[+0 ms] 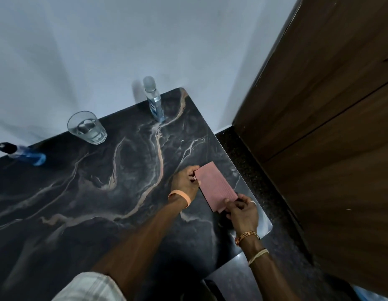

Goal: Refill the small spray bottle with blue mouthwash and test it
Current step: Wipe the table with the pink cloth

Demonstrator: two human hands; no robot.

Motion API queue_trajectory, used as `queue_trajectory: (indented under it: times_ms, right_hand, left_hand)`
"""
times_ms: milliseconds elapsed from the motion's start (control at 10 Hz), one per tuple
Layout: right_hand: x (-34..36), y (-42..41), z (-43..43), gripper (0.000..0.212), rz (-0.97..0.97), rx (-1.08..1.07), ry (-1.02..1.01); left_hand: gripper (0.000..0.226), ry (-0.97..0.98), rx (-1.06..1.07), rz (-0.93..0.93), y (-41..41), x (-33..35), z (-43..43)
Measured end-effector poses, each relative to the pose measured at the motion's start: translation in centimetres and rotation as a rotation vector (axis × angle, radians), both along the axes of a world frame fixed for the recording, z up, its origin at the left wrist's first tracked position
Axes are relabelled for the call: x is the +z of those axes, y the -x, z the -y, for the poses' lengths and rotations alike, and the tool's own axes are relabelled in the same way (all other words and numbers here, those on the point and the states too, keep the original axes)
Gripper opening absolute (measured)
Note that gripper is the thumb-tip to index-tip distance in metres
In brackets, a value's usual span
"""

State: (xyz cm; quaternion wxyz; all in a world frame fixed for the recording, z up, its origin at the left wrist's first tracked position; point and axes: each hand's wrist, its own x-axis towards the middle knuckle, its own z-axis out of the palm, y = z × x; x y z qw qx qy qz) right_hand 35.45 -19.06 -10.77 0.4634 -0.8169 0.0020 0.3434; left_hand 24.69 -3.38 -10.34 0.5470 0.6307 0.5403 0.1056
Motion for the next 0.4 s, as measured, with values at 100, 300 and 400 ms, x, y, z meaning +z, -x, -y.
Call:
queue_trajectory:
  times_ms: [100,300,400]
  right_hand:
    - [-0.1,0.1,0.3,0.038,0.071,0.028,0.033]
    - [-0.5,-0.1,0.2,0.04,0.135,0.079,0.085]
    - [-0.6,0.2,0.3,0.047,0.178,0.084,0.105]
  left_hand:
    - [0.054,-0.11,-0.031,-0.059,0.2,-0.4,0.3]
    - [0.056,-0.212,-0.09,-0.094,0.8,-0.4,1.0]
    - [0.053,-0.229,-0.085,-0.099,2.4,-0.3,2.1]
